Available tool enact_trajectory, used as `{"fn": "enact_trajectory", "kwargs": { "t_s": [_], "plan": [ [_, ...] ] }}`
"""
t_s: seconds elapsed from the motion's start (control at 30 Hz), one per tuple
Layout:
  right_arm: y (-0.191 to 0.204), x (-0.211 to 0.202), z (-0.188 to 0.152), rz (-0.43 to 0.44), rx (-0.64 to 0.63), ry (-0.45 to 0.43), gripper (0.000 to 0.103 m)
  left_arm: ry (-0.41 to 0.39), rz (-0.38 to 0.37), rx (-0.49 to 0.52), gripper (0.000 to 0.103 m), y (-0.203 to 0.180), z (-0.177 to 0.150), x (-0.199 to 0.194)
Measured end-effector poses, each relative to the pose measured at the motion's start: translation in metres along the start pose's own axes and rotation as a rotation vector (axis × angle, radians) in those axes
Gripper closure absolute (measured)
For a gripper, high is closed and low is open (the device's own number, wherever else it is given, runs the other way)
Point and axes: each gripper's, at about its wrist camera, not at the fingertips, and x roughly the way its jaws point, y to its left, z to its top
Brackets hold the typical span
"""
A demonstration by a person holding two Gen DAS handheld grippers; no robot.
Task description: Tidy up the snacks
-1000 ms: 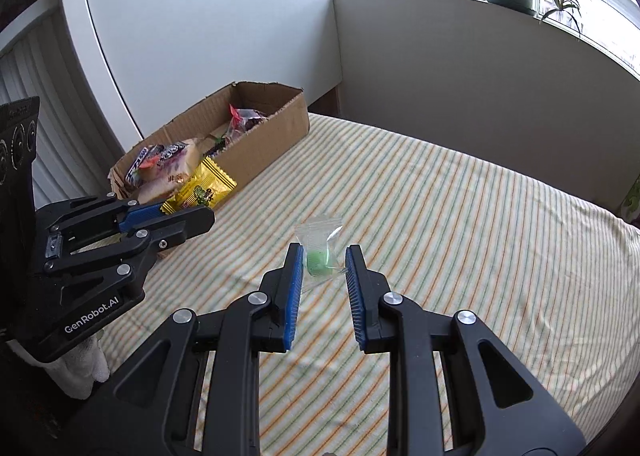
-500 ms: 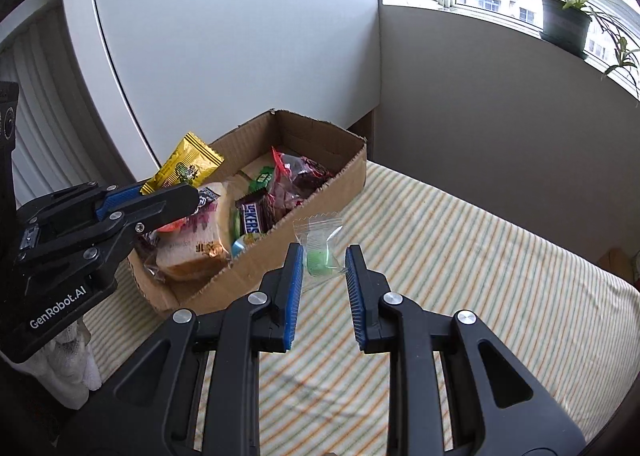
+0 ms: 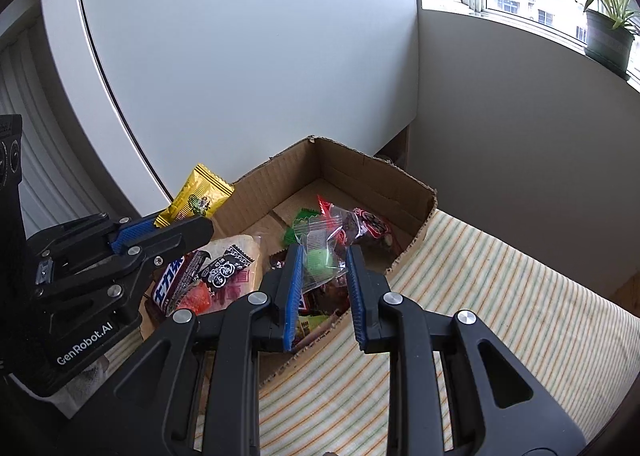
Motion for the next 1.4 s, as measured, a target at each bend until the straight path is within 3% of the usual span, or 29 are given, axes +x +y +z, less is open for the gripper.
{"fn": "enact_trajectory", "kwargs": {
  "t_s": [0.73, 0.87, 0.9, 1.03, 1.1, 1.4],
  "plan": [
    [0.006, 0.018, -0.001, -0.003, -0.014, 0.035, 0.078, 0.022, 0.031, -0.027, 0.089, 0.008, 0.003, 0.010],
    [0.005, 0.015, -0.002, -0.026, -0.016, 0.018, 0.047, 0.026, 0.035, -0.024, 0.083, 0.007, 0.002, 0.010],
    [0.004, 0.014, -0.002, -0.031, -0.017, 0.012, 0.045, 0.025, 0.036, -0.024, 0.077, 0.007, 0.002, 0.010],
    [0.003, 0.010, 0.000, -0.043, -0.016, 0.006, 0.042, 0.017, 0.042, -0.024, 0.072, 0.008, 0.002, 0.007],
    [0.000, 0.009, -0.001, -0.051, -0.014, 0.004, 0.032, 0.011, 0.050, -0.022, 0.060, 0.008, 0.001, 0.006],
    [-0.006, 0.001, -0.006, -0.077, -0.012, 0.011, 0.028, -0.022, 0.072, -0.009, 0.049, 0.003, -0.003, -0.006]
  ]
}}
